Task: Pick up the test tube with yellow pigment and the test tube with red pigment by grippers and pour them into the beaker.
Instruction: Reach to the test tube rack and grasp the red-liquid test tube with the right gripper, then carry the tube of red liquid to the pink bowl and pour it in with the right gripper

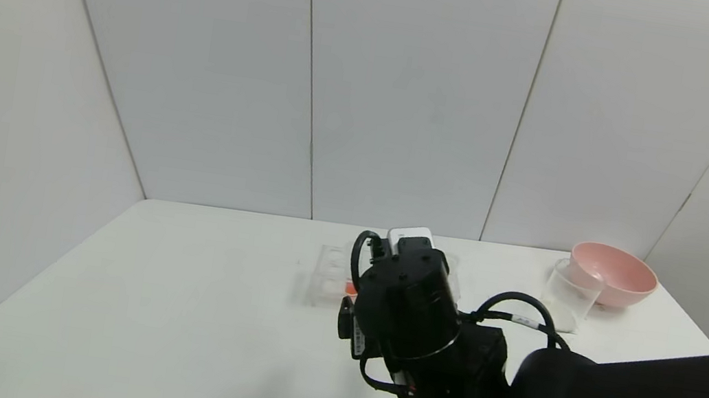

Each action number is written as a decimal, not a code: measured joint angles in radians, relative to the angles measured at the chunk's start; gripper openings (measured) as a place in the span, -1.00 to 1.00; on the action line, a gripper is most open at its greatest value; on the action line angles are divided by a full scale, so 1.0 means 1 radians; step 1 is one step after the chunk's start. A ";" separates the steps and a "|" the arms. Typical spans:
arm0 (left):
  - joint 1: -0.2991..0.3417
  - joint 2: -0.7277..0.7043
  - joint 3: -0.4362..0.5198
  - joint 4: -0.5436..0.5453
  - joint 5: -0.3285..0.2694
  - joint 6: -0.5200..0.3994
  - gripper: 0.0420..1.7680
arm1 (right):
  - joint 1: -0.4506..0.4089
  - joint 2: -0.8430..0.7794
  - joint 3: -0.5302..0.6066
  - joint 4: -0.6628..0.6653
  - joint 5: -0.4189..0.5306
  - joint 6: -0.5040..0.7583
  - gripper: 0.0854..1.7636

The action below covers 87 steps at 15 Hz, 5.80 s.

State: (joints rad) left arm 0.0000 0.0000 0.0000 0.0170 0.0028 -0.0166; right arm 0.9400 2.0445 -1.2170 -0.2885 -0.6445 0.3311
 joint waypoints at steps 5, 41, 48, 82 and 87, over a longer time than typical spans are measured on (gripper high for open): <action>0.000 0.000 0.000 0.000 0.000 0.000 0.94 | 0.005 0.147 -0.203 0.074 -0.022 0.000 0.94; 0.000 0.000 0.000 0.000 0.000 0.000 0.94 | -0.100 0.535 -0.772 0.191 -0.068 -0.014 0.94; 0.000 0.000 0.000 0.000 0.000 0.000 0.94 | -0.096 0.529 -0.772 0.191 -0.069 -0.014 0.48; 0.000 0.000 0.000 0.000 0.000 0.000 0.94 | -0.067 0.239 -0.578 0.232 -0.058 -0.118 -0.51; 0.000 0.000 0.000 0.000 0.000 0.000 0.94 | -0.059 0.043 -0.223 0.196 0.080 -0.120 -0.51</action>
State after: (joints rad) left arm 0.0000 0.0000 0.0000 0.0170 0.0028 -0.0170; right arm 0.8813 2.0872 -1.4402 -0.0921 -0.5647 0.2115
